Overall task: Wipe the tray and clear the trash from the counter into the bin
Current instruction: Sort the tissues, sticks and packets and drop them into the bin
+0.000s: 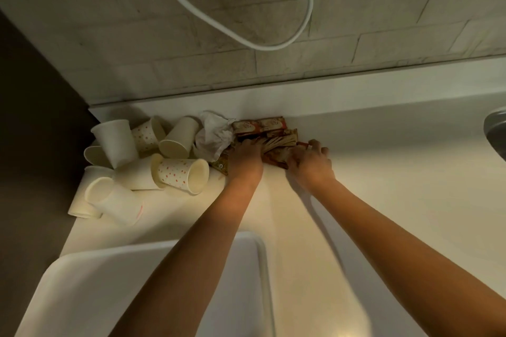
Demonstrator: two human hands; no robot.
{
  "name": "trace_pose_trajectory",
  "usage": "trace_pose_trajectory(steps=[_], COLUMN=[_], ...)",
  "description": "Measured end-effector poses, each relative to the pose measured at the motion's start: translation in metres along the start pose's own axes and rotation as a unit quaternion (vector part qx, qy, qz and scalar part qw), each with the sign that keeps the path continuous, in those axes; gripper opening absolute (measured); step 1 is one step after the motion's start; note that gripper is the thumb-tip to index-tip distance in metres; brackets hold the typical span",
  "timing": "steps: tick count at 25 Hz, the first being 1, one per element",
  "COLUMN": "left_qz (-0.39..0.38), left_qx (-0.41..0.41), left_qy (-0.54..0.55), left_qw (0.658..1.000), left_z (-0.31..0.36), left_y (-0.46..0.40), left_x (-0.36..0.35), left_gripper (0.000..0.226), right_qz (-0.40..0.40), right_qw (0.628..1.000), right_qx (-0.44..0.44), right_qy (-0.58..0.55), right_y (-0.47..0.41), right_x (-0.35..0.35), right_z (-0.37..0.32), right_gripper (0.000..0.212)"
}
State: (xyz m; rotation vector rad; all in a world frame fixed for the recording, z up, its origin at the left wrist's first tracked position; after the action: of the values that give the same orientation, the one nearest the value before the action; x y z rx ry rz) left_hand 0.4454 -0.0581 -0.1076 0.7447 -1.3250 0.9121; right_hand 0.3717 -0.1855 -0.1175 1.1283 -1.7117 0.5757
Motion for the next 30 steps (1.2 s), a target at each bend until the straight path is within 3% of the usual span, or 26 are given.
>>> trace_pose_trajectory(steps=[5,8,11,13,16,19,21,26,28,30], left_qz=[0.009,-0.001,-0.005,0.002,0.012,0.020,0.018,-0.096,-0.122,-0.131], left_qx=[-0.008,-0.002,0.017,0.013,0.031,0.041,0.062,0.143,0.138,0.119], left_qy=[-0.036,-0.063,-0.058,-0.028,0.100,0.207,0.305,0.564,0.592,0.589], left_qw=[0.999,0.998,0.998,1.000,0.994,0.977,0.950,0.808,0.785,0.788], left_z=[0.001,0.001,-0.008,-0.008,-0.009,-0.005,-0.002,0.038,0.054,0.064], left_y=[0.001,0.004,0.007,0.007,0.012,0.028,0.041,0.094,0.121,0.144], left_x=[-0.001,-0.003,-0.003,0.002,0.017,0.030,0.032,0.018,0.025,0.032], left_gripper=[0.040,0.031,0.032,0.033,0.028,0.025,0.023,0.021,0.023,0.023], right_qz=[0.017,-0.026,-0.053,-0.032,0.022,0.043,0.035,0.031,0.055,0.076], right_qw=[0.998,0.990,0.990,0.990,0.977,0.954,0.940,0.915,0.912,0.908], right_qx=[-0.065,-0.128,-0.129,-0.119,-0.100,-0.104,-0.124,-0.141,-0.138,-0.140], right_qy=[-0.005,-0.047,-0.035,-0.062,-0.188,-0.276,-0.317,-0.378,-0.383,-0.388], right_y=[-0.014,-0.022,-0.024,-0.019,-0.003,0.015,0.026,0.078,0.106,0.132], right_x=[0.003,0.001,-0.005,-0.003,0.010,0.023,0.026,0.046,0.060,0.072], right_z=[0.008,0.014,0.016,0.018,0.024,0.034,0.043,0.063,0.072,0.084], right_gripper=[0.038,0.055,0.058,0.049,0.030,0.026,0.023,0.013,0.019,0.024])
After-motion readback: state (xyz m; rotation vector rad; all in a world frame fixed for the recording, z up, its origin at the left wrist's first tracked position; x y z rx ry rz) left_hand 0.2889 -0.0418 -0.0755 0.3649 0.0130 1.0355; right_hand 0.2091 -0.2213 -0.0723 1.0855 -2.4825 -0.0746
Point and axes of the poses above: each hand's wrist, its own y-axis away from the middle knuckle, its own x-axis out of the back of the hand, z = x × y, the point moved 10 cm from there along -y, towards the middle knuckle, and after that the axes turned 4 degrees about -x, right-handed, at the moved point
